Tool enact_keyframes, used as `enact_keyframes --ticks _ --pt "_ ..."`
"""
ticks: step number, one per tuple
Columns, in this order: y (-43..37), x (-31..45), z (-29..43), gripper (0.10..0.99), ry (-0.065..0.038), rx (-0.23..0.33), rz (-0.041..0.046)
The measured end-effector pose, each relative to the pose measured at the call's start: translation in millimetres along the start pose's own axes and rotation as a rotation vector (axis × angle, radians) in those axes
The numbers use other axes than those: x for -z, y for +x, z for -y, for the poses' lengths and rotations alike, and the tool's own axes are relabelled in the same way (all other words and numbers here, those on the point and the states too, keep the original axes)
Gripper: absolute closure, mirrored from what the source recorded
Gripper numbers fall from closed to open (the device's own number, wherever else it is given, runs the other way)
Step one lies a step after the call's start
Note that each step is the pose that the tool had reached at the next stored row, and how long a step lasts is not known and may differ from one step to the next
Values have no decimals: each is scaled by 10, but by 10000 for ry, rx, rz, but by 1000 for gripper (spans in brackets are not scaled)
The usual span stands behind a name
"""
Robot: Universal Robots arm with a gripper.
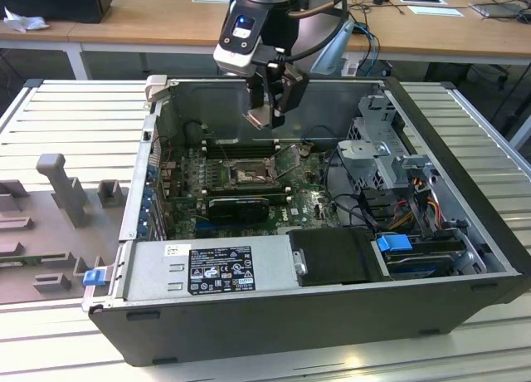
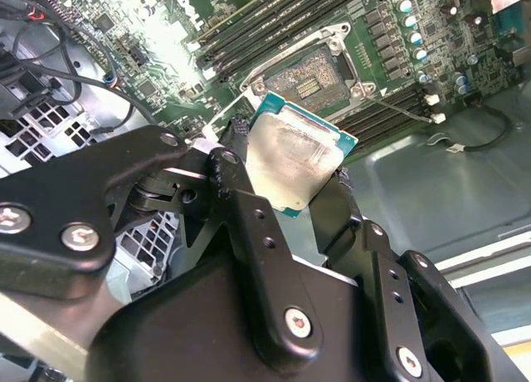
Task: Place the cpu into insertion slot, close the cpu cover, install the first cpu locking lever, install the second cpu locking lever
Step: 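Place the cpu into insertion slot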
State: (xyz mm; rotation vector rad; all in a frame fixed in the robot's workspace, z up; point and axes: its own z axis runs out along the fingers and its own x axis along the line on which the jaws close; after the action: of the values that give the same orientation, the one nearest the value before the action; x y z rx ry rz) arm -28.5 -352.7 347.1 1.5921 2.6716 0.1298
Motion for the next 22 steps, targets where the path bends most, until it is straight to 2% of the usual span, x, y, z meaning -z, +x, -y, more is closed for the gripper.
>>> enact_keyframes --ticks 22 --pt "0 -15 1 545 -20 -1120 97"
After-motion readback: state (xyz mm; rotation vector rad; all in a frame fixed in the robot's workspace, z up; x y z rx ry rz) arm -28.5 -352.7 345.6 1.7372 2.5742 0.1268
